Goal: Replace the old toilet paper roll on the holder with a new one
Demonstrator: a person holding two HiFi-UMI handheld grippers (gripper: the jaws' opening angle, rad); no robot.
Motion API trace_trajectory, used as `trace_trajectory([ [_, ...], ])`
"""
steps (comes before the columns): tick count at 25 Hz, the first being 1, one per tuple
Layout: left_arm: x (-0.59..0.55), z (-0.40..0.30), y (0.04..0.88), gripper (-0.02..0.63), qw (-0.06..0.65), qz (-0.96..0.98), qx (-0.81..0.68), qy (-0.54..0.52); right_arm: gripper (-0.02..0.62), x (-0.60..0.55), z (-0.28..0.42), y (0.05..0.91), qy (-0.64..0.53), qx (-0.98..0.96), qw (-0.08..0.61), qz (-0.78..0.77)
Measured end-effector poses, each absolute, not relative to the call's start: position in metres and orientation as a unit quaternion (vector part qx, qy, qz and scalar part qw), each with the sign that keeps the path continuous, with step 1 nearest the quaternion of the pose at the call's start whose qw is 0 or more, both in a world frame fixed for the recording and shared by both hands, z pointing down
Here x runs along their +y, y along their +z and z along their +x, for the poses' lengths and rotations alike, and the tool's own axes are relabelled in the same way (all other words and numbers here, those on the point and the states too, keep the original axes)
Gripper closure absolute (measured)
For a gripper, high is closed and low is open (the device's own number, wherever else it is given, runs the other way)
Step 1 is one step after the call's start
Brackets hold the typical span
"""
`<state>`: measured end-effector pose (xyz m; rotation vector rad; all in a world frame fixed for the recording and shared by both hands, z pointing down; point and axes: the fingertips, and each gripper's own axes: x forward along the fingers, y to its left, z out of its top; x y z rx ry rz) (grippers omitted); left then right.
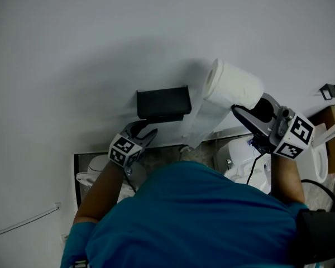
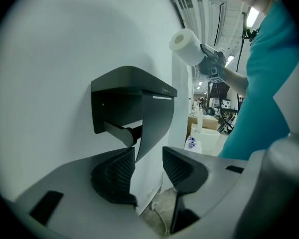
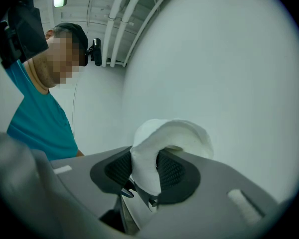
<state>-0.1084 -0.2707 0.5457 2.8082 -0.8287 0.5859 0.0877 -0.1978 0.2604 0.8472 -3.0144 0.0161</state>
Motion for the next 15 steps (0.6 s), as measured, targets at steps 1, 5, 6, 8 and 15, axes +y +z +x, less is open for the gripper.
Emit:
trace_trajectory([
  [1, -0.272, -0.108, 0.548, 0.448, 0.074, 0.937, -0.276, 0.202, 0.463, -0.198, 0.088, 0.26, 0.006, -0.962, 0.005, 0.271],
  [5, -0.274, -0.106, 0.553, 0.449, 0.066, 0.935, -0.271, 0.218, 0.463, -0.199, 0.089, 0.263, 0.01, -0.961, 0.008, 0.275],
  [6, -0.273, -0.105, 0.554, 0.449, 0.064, 0.935, -0.269, 0.22, 0.463, -0.199, 0.089, 0.263, 0.01, -0.961, 0.008, 0.275],
  [8, -0.272, -0.105, 0.555, 0.475, 0.06, 0.934, -0.271, 0.224, 0.463, -0.199, 0.09, 0.264, 0.011, -0.961, 0.01, 0.277],
  [15, -0.259, -0.105, 0.549, 0.545, 0.06, 0.936, -0.265, 0.223, 0.463, -0.2, 0.091, 0.266, 0.014, -0.961, 0.011, 0.274],
])
